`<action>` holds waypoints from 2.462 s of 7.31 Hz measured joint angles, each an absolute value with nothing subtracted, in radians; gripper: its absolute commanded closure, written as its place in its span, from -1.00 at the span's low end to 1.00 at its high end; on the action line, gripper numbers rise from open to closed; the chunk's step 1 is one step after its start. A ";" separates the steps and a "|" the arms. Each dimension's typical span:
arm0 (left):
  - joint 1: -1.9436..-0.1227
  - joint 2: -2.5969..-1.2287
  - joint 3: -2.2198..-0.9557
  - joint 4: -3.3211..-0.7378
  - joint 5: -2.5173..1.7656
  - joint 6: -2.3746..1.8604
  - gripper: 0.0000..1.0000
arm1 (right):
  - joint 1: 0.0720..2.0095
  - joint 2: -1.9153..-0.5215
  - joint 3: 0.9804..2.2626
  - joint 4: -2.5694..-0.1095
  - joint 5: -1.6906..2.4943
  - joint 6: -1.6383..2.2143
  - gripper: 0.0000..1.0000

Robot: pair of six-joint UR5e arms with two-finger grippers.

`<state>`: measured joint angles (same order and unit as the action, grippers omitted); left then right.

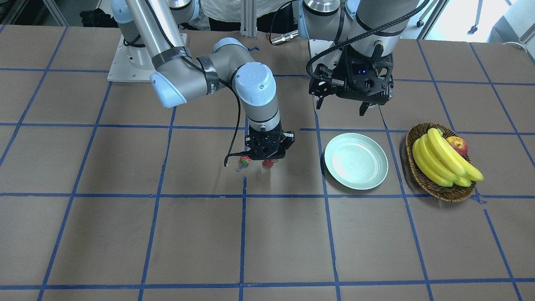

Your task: Collect all strawberries into plate

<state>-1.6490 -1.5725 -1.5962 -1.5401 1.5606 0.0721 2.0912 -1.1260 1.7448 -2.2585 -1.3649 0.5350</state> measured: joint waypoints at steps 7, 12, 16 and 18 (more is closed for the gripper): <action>-1.649 -1.572 -1.597 -1.540 1.562 0.072 -1.00 | 2.112 -1.066 1.707 -2.259 -1.333 0.572 -1.00; -1.649 -1.574 -1.596 -1.540 1.562 0.073 -1.00 | 1.686 -1.398 1.831 -1.971 -1.547 -0.036 -1.00; -1.649 -1.577 -1.596 -1.539 1.562 0.072 -1.00 | 1.601 -1.543 1.653 -1.680 -1.543 -0.194 -1.00; -1.649 -1.578 -1.597 -1.539 1.562 0.072 -1.00 | 1.599 -1.556 1.488 -1.467 -1.494 -0.165 -0.95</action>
<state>-1.6490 -1.5784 -1.5972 -1.5392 1.5616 0.0721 1.5992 -1.5557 1.4877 -1.4667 -1.4942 -0.1655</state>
